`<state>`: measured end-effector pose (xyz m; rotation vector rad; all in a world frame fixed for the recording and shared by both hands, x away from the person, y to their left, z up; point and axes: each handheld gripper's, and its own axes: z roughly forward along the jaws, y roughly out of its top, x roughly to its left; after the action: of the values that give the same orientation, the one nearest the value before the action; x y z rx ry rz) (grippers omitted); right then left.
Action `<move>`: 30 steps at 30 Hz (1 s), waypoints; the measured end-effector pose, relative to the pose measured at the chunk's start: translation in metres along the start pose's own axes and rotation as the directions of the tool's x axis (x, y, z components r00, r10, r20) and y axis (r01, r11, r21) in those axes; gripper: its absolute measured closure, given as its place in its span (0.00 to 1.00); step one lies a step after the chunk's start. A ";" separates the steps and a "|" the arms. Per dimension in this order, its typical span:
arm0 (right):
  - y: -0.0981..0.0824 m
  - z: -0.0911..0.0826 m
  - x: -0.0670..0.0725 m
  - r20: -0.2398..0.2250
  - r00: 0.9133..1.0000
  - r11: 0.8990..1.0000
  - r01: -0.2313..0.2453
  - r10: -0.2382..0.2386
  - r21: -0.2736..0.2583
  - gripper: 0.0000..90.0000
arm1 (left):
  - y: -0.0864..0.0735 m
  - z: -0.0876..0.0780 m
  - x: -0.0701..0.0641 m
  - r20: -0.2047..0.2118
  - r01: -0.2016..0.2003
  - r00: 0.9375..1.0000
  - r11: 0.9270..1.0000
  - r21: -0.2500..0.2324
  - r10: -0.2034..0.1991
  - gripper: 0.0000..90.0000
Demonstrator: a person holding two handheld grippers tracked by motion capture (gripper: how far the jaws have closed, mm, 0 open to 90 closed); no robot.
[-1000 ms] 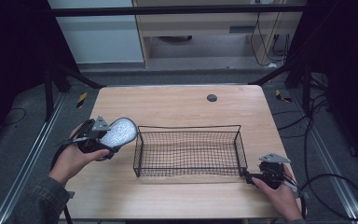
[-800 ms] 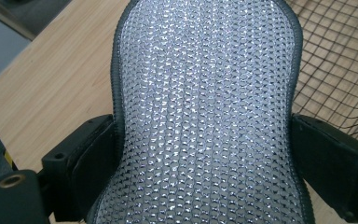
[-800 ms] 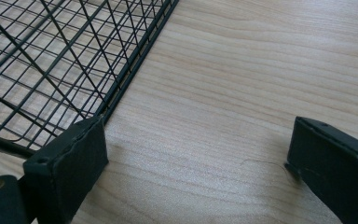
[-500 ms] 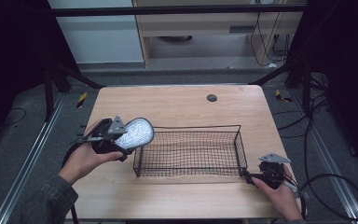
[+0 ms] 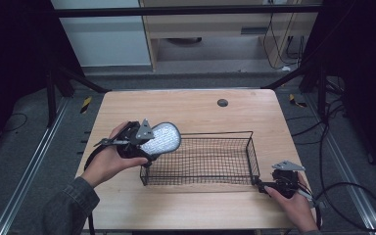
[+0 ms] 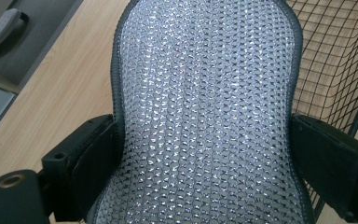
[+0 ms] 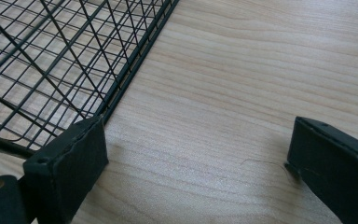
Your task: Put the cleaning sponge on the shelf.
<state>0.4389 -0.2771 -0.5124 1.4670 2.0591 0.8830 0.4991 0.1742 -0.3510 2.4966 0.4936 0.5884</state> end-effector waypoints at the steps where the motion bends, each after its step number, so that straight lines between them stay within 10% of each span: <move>1: 0.000 0.000 0.000 0.000 1.000 1.000 0.000 0.000 0.000 0.06 | 0.002 0.001 -0.001 0.003 -0.003 1.000 1.000 -0.002 0.003 0.09; 30: 0.000 0.000 0.000 -0.001 1.000 1.000 0.001 -0.001 0.001 0.06 | 0.025 0.017 -0.017 0.045 -0.042 0.998 0.999 -0.034 0.043 0.09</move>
<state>0.4389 -0.2771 -0.5124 1.4663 2.0613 0.8823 0.4989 0.1394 -0.3551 2.4886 0.4109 0.5496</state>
